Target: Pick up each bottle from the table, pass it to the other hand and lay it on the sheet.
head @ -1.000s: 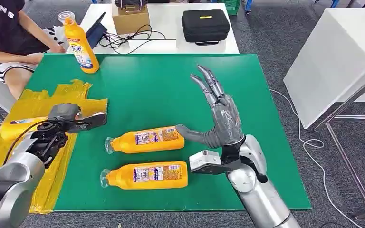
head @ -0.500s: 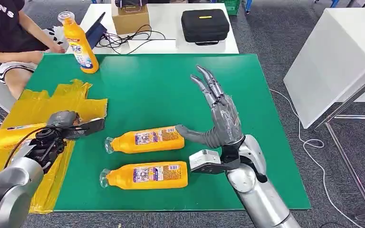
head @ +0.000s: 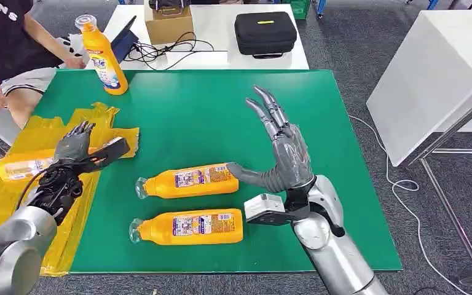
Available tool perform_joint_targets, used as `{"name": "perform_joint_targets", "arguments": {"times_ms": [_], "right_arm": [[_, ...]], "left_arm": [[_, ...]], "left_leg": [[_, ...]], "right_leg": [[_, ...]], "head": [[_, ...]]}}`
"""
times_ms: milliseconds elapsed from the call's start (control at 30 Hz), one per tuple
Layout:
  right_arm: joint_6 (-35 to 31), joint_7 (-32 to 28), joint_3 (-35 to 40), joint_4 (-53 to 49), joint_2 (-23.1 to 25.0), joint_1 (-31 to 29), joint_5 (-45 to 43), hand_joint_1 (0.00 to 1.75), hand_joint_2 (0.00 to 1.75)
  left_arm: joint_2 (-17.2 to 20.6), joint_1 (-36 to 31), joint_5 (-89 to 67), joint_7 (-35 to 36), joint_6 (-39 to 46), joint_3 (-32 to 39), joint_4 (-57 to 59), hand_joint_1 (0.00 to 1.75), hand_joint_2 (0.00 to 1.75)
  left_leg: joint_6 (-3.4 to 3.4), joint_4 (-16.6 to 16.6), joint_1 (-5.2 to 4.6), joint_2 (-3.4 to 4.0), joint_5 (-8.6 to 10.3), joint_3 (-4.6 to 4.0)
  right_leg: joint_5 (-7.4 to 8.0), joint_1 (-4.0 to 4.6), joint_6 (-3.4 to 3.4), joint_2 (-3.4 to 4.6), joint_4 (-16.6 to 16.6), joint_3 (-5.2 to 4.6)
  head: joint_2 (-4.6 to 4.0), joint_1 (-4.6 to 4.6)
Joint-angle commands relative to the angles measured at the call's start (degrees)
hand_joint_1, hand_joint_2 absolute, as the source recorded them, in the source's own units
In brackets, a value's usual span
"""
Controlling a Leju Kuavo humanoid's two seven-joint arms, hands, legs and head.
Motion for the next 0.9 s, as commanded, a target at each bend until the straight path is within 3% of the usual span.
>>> {"name": "perform_joint_targets", "arguments": {"times_ms": [33, 167, 300, 367, 400, 500, 633, 900], "right_arm": [[-0.40, 0.04, -0.33, 4.60, -0.19, -1.29, 0.23, 0.00, 1.75], [-0.67, 0.09, 0.04, 6.19, 0.14, -2.39, 0.77, 0.00, 1.75], [-2.07, 2.35, 0.46, 8.76, 0.42, -4.11, 4.45, 0.00, 1.75], [-2.71, 5.62, 1.40, 11.79, 0.58, -5.82, 9.58, 0.00, 1.75], [-3.23, 10.31, 2.63, 15.08, 0.40, -7.48, 16.51, 0.00, 1.75], [0.55, 15.15, 5.02, 23.38, 0.68, -11.07, 22.22, 0.00, 1.75], [1.93, 16.76, 6.33, 29.94, 1.62, -13.97, 24.52, 0.00, 1.75], [3.19, 17.90, 6.69, 30.55, 1.74, -14.54, 25.19, 0.00, 1.75]], "left_arm": [[-4.86, -2.11, 21.99, -16.46, -7.20, 18.47, -7.33, 0.00, 1.75], [-6.01, -0.73, 31.65, -21.39, -13.90, 20.67, -11.96, 0.00, 1.75], [-7.27, 2.59, 43.76, -22.19, -21.65, 17.85, -20.92, 0.00, 1.75], [-8.33, 4.48, 50.45, -21.95, -25.58, 16.53, -25.54, 0.00, 1.75], [-8.87, 6.20, 55.79, -20.98, -27.66, 14.82, -28.91, 0.00, 1.75], [-9.81, 8.77, 58.53, -20.51, -27.48, 11.63, -32.86, 0.00, 1.75], [-10.47, 9.92, 59.64, -20.44, -26.98, 9.54, -34.54, 0.00, 1.75], [-10.37, 10.05, 60.36, -20.26, -27.18, 9.11, -34.85, 0.00, 1.75]], "left_leg": [[-0.05, 0.05, 0.07, -0.11, -0.11, 0.21], [-0.06, 0.00, 0.05, 0.03, -0.13, 0.32], [-0.05, -0.01, 0.04, 0.03, -0.07, 0.19], [-0.03, -0.01, 0.01, 0.09, -0.08, 0.20], [-0.04, -0.01, 0.02, 0.12, -0.13, 0.33], [-0.02, -0.05, 0.01, 0.16, -0.04, 0.18], [-0.04, -0.06, 0.02, 0.11, -0.08, 0.33], [-0.05, -0.02, 0.03, 0.07, -0.09, 0.22]], "right_leg": [[-0.13, 0.07, 0.03, -0.21, -0.02, 0.30], [-0.12, 0.06, 0.02, -0.10, -0.05, 0.36], [-0.06, 0.05, 0.02, -0.06, -0.05, 0.22], [-0.05, 0.02, 0.03, 0.00, -0.04, 0.21], [-0.09, 0.04, 0.05, 0.00, -0.06, 0.36], [0.00, 0.02, 0.03, 0.08, -0.08, 0.18], [-0.04, 0.03, 0.04, 0.00, -0.10, 0.36], [-0.06, 0.04, 0.02, -0.03, -0.05, 0.25]], "head": [[0.00, -0.02], [0.00, -0.02], [0.00, -0.02], [0.00, -0.02], [0.00, -0.02], [0.00, 0.00], [0.00, -0.04], [0.00, 0.00]]}}
